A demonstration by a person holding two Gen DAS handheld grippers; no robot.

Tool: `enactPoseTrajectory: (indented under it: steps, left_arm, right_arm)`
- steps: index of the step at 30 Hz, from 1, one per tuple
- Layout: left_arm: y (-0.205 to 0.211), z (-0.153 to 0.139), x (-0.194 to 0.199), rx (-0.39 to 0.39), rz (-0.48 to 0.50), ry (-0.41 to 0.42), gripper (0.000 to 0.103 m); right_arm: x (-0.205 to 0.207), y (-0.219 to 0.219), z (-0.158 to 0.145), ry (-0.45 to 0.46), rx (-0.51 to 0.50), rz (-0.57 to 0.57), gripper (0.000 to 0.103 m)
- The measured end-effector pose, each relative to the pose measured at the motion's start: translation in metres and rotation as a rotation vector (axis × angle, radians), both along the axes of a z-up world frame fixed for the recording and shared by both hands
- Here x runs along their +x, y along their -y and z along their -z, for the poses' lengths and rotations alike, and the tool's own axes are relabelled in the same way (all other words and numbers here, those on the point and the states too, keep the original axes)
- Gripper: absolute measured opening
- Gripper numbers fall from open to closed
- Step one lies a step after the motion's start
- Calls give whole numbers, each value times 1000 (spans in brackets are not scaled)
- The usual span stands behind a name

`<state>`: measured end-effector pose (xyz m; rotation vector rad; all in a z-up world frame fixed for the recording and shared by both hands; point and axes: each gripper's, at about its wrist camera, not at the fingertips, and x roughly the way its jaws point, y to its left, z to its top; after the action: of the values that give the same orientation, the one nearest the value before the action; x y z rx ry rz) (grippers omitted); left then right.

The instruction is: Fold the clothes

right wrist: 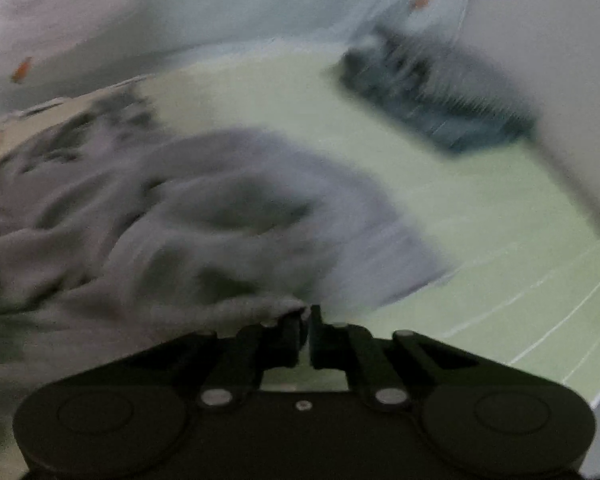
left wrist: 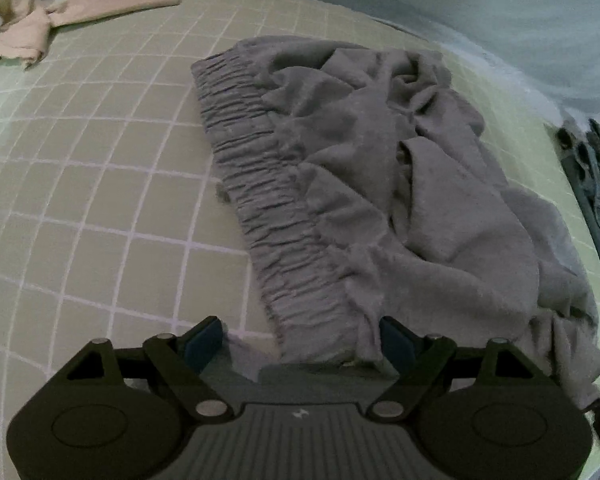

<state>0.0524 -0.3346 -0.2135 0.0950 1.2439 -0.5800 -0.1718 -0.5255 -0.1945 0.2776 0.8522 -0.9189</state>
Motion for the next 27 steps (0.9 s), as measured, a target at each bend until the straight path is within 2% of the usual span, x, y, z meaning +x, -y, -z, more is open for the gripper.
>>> enactPoseTrajectory:
  steps: [1, 2, 3, 6, 10, 12, 18, 20, 21, 22, 23, 24, 27]
  left_arm:
    - [1, 0, -2, -9, -14, -11, 85]
    - [2, 0, -3, -19, -27, -21, 85]
    - [5, 0, -6, -16, -34, -24, 85]
    - [12, 0, -13, 0, -43, -23, 85]
    - [13, 3, -15, -11, -73, -48, 85]
    - [15, 2, -16, 10, -61, -51, 85]
    - [10, 1, -25, 37, -25, -65, 85]
    - [7, 1, -27, 41, -14, -69, 85]
    - [5, 1, -28, 44, -9, -71, 85]
    - [4, 1, -29, 46, -3, -73, 85]
    - [2, 0, -31, 50, -2, -80, 85]
    - [0, 0, -33, 53, -1, -87, 85]
    - [-9, -1, -42, 29, 22, -102, 85]
  right_arm:
    - [-5, 10, -3, -17, -40, 3, 30]
    - [-10, 18, -5, -26, -49, 10, 41]
    - [-14, 26, -6, -30, -42, 15, 59]
    - [-24, 32, -4, 28, 32, 4, 62]
    - [-32, 39, 4, 132, 209, 54, 71]
    - [-30, 42, 7, 175, 273, 76, 71]
    - [-15, 35, 16, 240, 365, 38, 71]
    - [-10, 30, 19, 232, 384, -1, 63]
    - [-6, 30, 19, 200, 351, -16, 53]
    - [-2, 29, 19, 167, 316, -31, 34]
    - [1, 28, 18, 135, 281, -46, 27]
    - [3, 34, 18, 110, 243, -35, 24]
    - [3, 67, 15, 108, 197, 45, 25]
